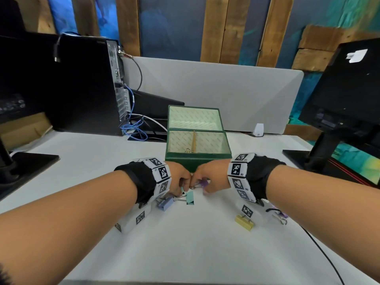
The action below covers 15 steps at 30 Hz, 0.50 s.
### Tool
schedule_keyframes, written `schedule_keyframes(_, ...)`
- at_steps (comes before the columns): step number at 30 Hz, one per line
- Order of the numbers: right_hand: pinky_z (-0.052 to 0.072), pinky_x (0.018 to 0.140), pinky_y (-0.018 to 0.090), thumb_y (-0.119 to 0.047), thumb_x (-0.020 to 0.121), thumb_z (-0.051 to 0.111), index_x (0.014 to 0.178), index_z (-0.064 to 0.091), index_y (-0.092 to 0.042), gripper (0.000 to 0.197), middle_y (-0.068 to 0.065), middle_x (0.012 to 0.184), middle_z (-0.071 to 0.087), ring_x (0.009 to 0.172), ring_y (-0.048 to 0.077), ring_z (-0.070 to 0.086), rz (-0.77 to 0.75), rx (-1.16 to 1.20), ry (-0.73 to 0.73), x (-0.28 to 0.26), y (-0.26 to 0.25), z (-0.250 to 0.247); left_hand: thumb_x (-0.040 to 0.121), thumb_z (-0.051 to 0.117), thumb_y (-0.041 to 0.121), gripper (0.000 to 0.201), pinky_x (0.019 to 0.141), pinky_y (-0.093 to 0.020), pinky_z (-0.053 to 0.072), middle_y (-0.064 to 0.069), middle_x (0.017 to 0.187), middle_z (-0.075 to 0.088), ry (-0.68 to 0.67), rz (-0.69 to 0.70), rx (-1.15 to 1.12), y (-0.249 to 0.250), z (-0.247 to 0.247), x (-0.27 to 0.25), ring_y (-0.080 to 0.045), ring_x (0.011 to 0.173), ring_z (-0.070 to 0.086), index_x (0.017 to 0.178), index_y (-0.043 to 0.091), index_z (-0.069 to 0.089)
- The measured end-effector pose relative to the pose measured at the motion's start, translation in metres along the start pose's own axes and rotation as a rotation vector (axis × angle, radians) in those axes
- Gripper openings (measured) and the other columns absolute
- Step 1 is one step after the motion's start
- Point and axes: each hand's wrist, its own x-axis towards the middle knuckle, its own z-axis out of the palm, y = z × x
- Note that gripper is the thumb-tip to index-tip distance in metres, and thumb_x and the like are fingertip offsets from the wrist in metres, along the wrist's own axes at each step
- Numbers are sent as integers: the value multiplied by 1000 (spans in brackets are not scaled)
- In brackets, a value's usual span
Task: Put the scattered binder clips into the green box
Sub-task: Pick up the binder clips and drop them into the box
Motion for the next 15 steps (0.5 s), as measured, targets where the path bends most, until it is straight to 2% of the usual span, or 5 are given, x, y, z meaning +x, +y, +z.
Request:
schedule_keyframes(4,32,71,21,-20,88,59,127,52,-17,39,1,103,50,93,19,49,44,2,-13,10,-2,4,79,68,21,27,62,-14,36,8,93,49,27,7,-21,-4,2,-1,-11,84,48,106,20,65)
schedule_keyframes(7,38,64,22,-20,87,61,119,56,-16,32,-5,98,48,88,17,50,62,54,-7,12,2,4,78,70,25,16,76,-23,44,8,92,51,41,-8,-41,-7,4,0,-12,85,50,91,26,62)
schedule_keyframes(9,45,76,27,-21,85,63,107,61,-18,22,-2,100,58,94,23,58,74,79,-6,12,5,5,78,71,25,16,80,-25,46,8,92,54,41,-18,-48,-8,6,1,-13,85,52,85,28,57)
schedule_keyframes(11,46,71,27,-23,85,63,83,59,-23,5,1,97,64,91,23,61,87,81,-6,11,8,6,77,71,24,16,79,-25,46,8,92,55,49,-25,-49,-8,6,1,-13,84,53,84,29,57)
schedule_keyframes(15,36,55,21,-25,83,65,64,42,-27,30,-3,80,56,75,17,52,102,55,48,11,8,7,75,71,21,17,74,-24,46,7,87,57,36,-34,-62,-8,5,1,-13,79,53,78,27,56)
